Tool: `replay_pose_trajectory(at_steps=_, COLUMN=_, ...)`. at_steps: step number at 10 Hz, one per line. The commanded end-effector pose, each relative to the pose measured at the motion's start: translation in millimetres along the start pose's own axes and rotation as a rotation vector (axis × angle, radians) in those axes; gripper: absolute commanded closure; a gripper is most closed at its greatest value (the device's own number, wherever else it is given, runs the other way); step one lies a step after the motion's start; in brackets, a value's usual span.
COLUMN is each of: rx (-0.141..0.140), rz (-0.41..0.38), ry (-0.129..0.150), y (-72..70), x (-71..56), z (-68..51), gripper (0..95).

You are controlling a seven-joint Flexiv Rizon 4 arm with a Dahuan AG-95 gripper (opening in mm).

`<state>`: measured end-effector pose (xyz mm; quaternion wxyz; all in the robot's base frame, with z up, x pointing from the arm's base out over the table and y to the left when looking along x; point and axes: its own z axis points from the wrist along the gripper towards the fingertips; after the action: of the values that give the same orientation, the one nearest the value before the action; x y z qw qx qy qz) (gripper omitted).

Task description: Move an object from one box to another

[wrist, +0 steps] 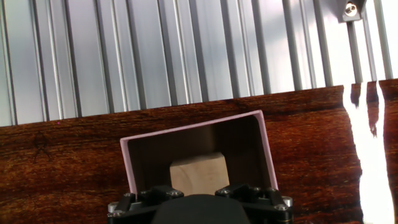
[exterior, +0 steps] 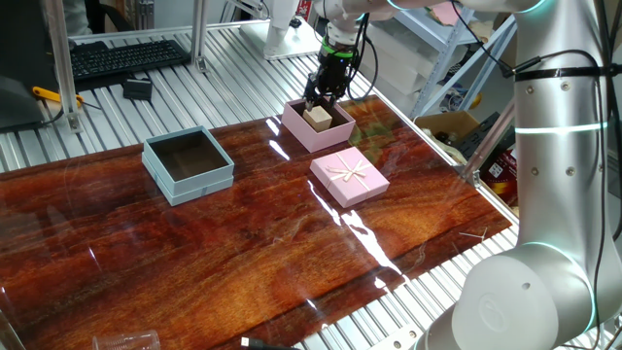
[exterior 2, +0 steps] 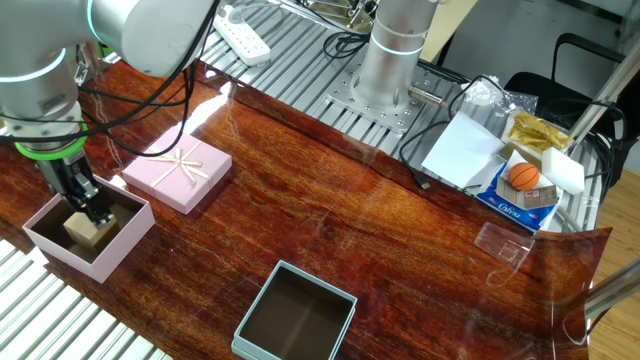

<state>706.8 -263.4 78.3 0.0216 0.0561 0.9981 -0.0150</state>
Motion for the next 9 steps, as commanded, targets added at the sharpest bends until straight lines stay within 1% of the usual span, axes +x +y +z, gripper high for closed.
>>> replay_pose_trajectory(at_steps=1, rx=-0.001, rz=-0.001, ry=-0.001, y=0.4, x=0.7, z=1.5, gripper=19.0)
replay_pose_trajectory(at_steps=4, rx=-0.008, rz=0.000, ry=0.000, y=0.8, x=0.8, z=5.5, gripper=19.0)
replay_pose_trajectory(at_steps=9, rx=-0.007, rz=0.006, ry=-0.002, y=1.0, x=0.3, z=14.2, gripper=19.0)
